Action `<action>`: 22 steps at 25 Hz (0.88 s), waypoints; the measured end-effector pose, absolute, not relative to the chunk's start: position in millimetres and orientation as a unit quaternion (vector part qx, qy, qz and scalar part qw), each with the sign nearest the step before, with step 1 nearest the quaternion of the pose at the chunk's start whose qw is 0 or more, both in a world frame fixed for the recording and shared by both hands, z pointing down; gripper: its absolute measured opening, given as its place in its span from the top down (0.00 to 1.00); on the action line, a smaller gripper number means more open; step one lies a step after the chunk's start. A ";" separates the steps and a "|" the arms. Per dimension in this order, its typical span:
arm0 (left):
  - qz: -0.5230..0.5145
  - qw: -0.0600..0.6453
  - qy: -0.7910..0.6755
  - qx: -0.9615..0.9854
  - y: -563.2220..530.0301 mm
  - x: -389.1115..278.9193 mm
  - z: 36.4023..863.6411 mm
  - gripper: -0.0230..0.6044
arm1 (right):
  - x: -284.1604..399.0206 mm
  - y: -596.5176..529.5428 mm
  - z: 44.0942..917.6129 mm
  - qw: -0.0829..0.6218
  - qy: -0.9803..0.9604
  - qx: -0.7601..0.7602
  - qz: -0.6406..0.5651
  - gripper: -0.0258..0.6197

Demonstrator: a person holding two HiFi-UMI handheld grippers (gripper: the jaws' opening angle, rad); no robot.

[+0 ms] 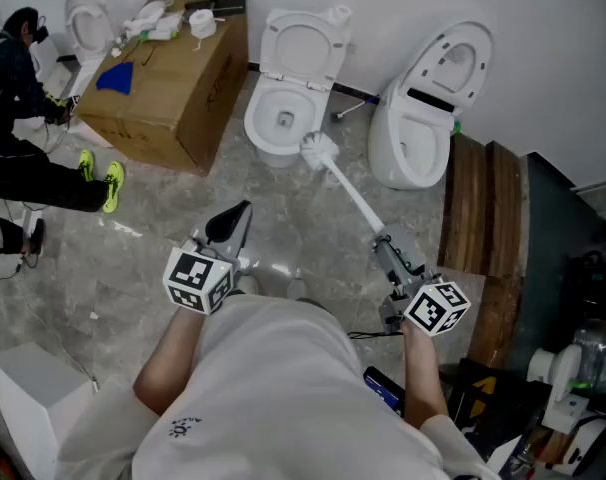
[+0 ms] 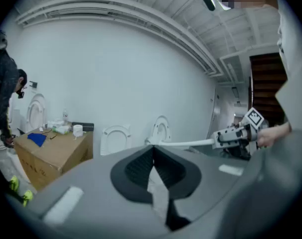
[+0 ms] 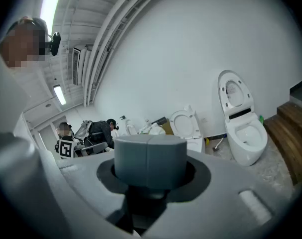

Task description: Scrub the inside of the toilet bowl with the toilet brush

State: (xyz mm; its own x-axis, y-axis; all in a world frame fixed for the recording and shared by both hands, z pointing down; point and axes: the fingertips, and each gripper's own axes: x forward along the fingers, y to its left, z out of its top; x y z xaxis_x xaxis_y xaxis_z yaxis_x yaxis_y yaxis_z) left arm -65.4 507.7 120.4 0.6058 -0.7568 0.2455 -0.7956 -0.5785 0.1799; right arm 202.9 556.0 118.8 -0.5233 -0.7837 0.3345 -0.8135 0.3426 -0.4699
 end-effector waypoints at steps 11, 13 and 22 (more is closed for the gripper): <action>0.068 0.134 -0.425 0.893 492.6 -87.3 120.6 0.98 | 178.6 546.5 119.7 0.024 -0.814 0.496 0.302 0.73; 0.067 0.136 -0.424 0.893 491.6 -92.7 122.4 0.98 | 173.6 546.3 121.2 0.020 -0.813 0.496 0.305 0.73; 0.073 0.144 -0.427 0.890 486.0 -125.5 131.1 0.98 | 155.5 538.3 132.3 0.023 -0.795 0.511 0.325 0.73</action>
